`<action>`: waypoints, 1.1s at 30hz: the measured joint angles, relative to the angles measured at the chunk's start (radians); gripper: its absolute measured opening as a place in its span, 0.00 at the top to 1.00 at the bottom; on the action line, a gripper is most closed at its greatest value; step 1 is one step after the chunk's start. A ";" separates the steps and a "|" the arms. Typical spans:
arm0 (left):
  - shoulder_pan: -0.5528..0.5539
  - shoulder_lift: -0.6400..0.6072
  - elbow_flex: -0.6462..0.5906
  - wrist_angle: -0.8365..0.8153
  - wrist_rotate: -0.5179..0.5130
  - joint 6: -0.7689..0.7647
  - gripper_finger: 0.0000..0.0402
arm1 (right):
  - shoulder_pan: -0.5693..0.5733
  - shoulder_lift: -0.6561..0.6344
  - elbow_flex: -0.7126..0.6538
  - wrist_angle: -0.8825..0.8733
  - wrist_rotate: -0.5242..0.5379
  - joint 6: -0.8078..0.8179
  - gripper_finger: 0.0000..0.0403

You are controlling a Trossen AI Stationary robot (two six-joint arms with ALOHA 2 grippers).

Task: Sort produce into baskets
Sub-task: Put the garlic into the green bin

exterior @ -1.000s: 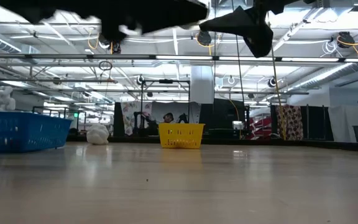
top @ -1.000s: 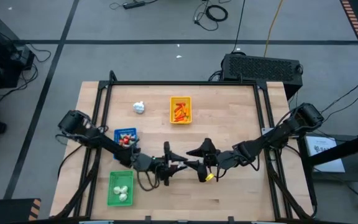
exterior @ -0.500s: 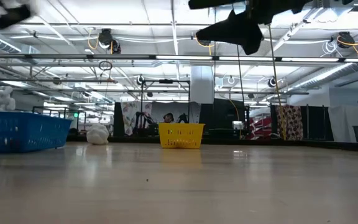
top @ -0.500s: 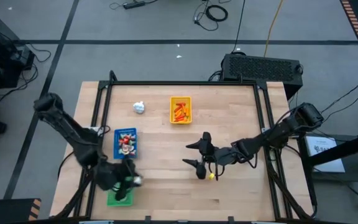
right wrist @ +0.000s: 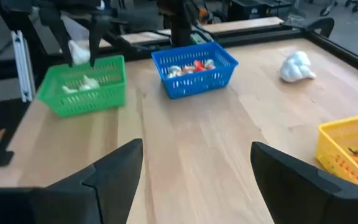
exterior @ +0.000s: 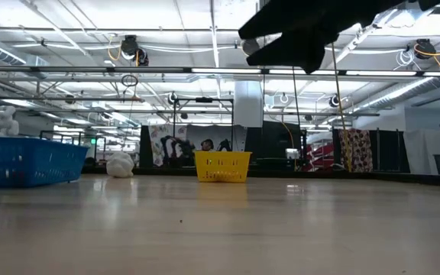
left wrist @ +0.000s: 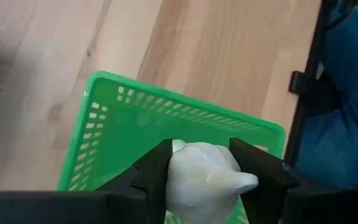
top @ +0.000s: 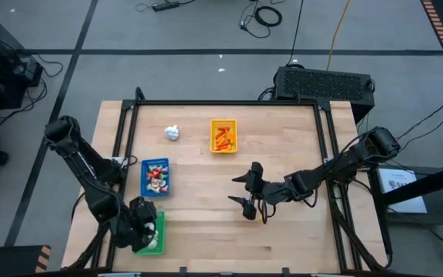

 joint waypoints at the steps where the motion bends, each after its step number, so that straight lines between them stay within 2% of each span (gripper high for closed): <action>1: 0.003 0.002 0.000 -0.007 0.000 0.000 0.59 | 0.000 0.000 0.000 -0.009 0.000 0.000 0.29; 12: 0.040 0.002 0.000 -0.041 0.018 -0.001 0.42 | 0.000 0.000 0.000 -0.042 0.005 -0.030 0.29; 15: 0.068 -0.005 0.000 -0.040 0.059 0.010 0.40 | 0.000 0.000 0.000 -0.042 0.006 -0.046 0.28; 20: 0.157 -0.030 0.000 -0.040 0.062 0.077 0.40 | -0.010 0.000 0.000 -0.041 0.006 -0.058 0.29; 24: 0.277 -0.050 0.000 -0.041 0.011 0.262 0.40 | -0.012 0.000 0.000 -0.041 0.006 -0.041 0.28; 28: 0.437 -0.061 0.000 -0.025 -0.040 0.537 0.40 | -0.011 0.000 0.000 -0.067 0.005 -0.009 0.28; 33: 0.618 -0.060 0.000 0.128 -0.040 0.903 0.40 | -0.009 -0.032 0.000 -0.274 -0.027 0.131 0.28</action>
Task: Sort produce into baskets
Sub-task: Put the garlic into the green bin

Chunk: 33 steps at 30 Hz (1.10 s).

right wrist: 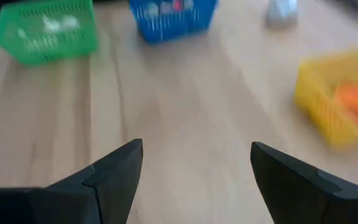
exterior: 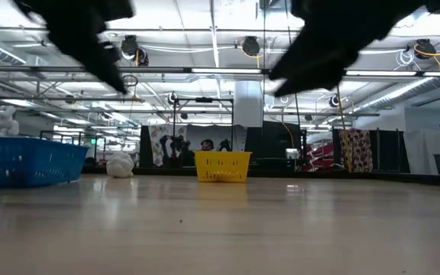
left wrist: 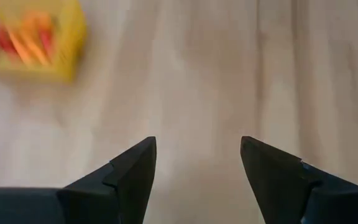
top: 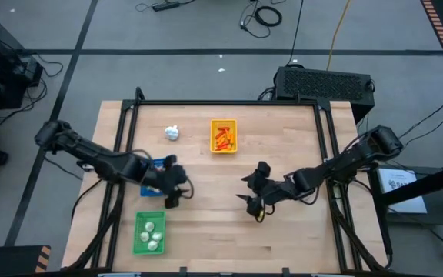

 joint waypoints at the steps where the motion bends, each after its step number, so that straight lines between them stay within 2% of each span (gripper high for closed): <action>1: 0.031 0.001 0.000 0.036 0.000 0.068 0.40 | 0.000 -0.018 0.000 -0.060 -0.028 0.046 0.28; 5: 0.144 0.002 -0.028 0.239 0.023 0.301 0.40 | 0.000 -0.090 0.001 -0.352 -0.119 0.269 0.28; 9: 0.235 0.004 -0.083 0.541 0.197 0.442 0.40 | 0.001 -0.149 0.001 -0.635 -0.194 0.495 0.28; 13: 0.293 0.018 -0.160 0.806 0.333 0.494 0.40 | 0.018 -0.176 0.000 -0.860 -0.211 0.672 0.29; 15: 0.310 0.035 -0.194 0.918 0.358 0.496 0.40 | 0.024 -0.181 0.000 -0.947 -0.230 0.718 0.30; 17: 0.322 0.039 -0.230 0.949 0.369 0.491 0.40 | 0.023 -0.182 0.000 -1.026 -0.272 0.755 0.31; 20: 0.324 0.068 -0.264 1.034 0.372 0.484 0.40 | 0.023 -0.182 0.000 -1.095 -0.316 0.777 0.31; 25: 0.307 0.126 -0.275 1.075 0.374 0.460 0.40 | 0.023 -0.182 0.000 -1.139 -0.347 0.794 0.31; 33: 0.303 0.195 -0.275 1.092 0.395 0.458 0.40 | 0.066 -0.182 -0.113 -1.097 -0.429 0.909 0.31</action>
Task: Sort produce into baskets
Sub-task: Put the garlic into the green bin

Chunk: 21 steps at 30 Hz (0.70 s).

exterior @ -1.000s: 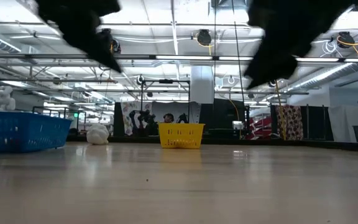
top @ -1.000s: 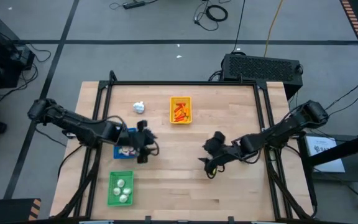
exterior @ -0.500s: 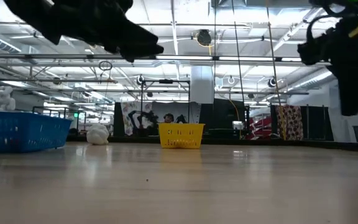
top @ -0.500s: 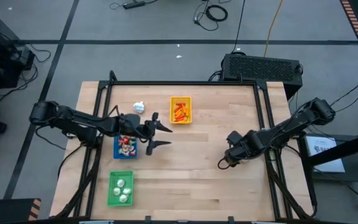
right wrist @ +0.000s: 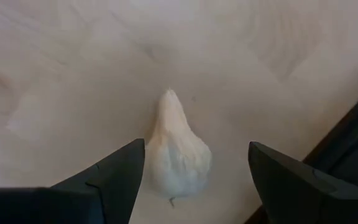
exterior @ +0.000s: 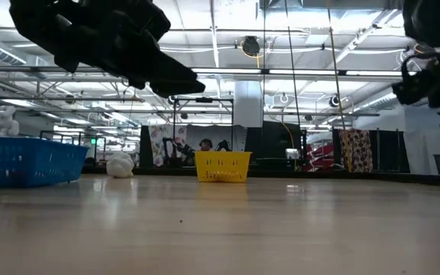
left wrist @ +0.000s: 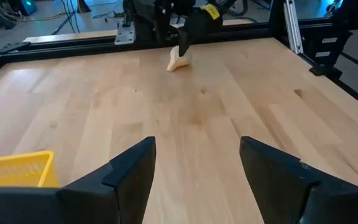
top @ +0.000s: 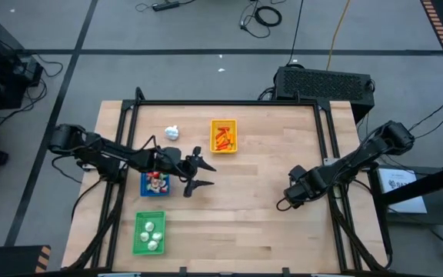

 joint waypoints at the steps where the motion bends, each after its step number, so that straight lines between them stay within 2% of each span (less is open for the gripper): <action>1: 0.000 0.002 0.000 0.002 0.000 0.000 0.40 | 0.006 0.000 -0.012 0.008 -0.013 0.011 0.31; 10: 0.000 0.006 0.000 0.055 0.000 0.000 0.40 | 0.059 0.001 -0.026 0.067 -0.089 0.019 0.31; 14: 0.000 0.006 0.000 0.072 0.000 0.000 0.40 | 0.075 0.002 -0.060 0.088 -0.079 0.027 0.31; 21: -0.003 0.006 0.000 0.080 0.000 -0.027 0.40 | 0.084 0.000 -0.162 0.229 -0.046 0.020 0.32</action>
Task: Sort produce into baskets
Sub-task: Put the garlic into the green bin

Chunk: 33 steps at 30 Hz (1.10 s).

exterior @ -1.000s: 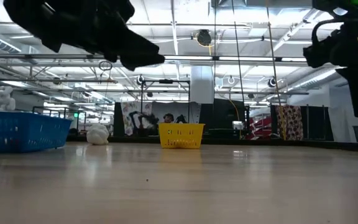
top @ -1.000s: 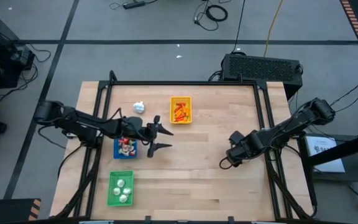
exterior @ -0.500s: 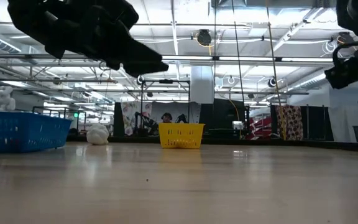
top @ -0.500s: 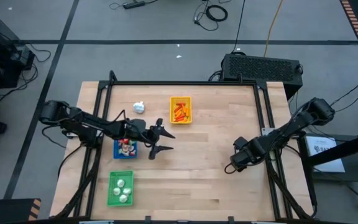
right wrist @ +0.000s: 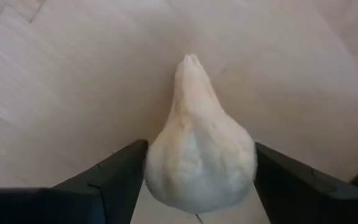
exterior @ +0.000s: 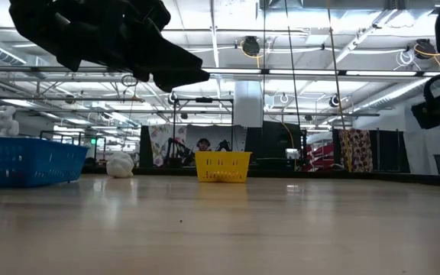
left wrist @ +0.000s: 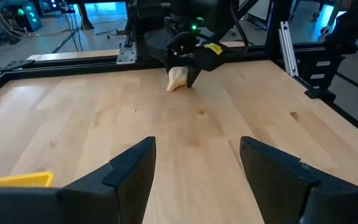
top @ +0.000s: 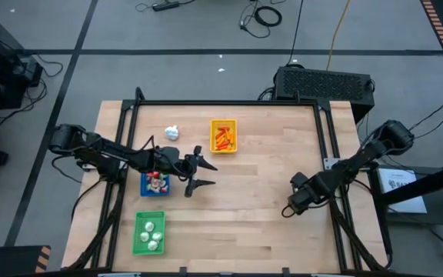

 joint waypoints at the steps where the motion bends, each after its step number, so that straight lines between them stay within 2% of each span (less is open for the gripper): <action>1: -0.003 0.000 0.000 0.000 0.000 0.000 0.40 | 0.000 -0.001 -0.005 0.008 0.004 -0.001 0.33; 5: -0.010 0.000 0.000 0.000 0.000 -0.012 0.40 | 0.000 -0.002 -0.007 0.025 0.003 -0.018 0.41; 11: -0.010 0.000 0.000 0.003 0.000 -0.026 0.40 | 0.000 -0.004 0.008 0.029 0.006 -0.034 0.58; 14: -0.017 0.000 0.000 0.049 0.011 -0.047 0.40 | -0.001 -0.003 0.047 0.077 0.074 -0.052 0.62; 16: -0.032 0.021 0.001 0.134 0.050 -0.042 0.40 | -0.001 -0.004 0.079 0.148 0.124 -0.118 0.62; 19: -0.078 0.074 0.002 0.227 0.074 0.068 0.40 | -0.008 -0.004 0.121 0.378 0.174 -0.280 0.58; 22: -0.129 0.150 0.032 0.284 0.074 0.247 0.40 | -0.020 -0.004 0.140 0.621 0.176 -0.452 0.55; 25: -0.177 0.231 0.109 0.299 0.058 0.376 0.40 | -0.029 -0.004 0.145 0.817 0.160 -0.553 0.54; 30: -0.220 0.330 0.267 0.261 -0.029 0.425 0.40 | -0.032 -0.005 0.145 0.926 0.112 -0.592 0.56; 33: -0.220 0.366 0.345 0.200 -0.025 0.422 0.40 | -0.031 -0.005 0.145 0.917 0.109 -0.583 0.56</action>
